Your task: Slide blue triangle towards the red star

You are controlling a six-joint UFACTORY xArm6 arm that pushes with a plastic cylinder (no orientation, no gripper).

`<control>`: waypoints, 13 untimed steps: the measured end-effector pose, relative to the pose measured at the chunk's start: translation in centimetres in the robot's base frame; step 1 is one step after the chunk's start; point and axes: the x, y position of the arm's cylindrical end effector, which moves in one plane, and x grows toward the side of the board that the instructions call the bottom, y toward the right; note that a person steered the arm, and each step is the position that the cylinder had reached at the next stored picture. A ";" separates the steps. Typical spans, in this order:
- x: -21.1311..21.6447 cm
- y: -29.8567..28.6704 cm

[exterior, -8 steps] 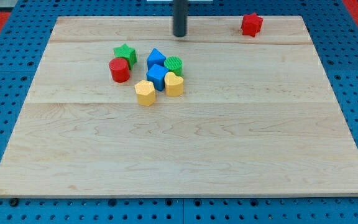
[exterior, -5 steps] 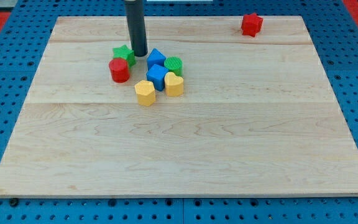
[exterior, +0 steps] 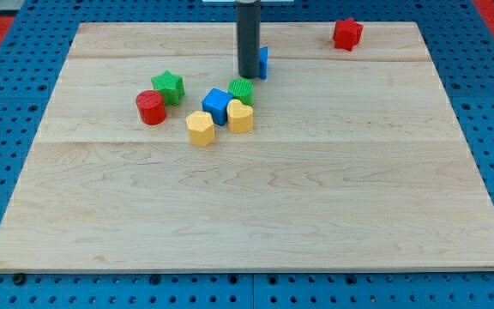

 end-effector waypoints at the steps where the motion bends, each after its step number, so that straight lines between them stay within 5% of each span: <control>1: -1.9 2.2; 13: -5.3 4.4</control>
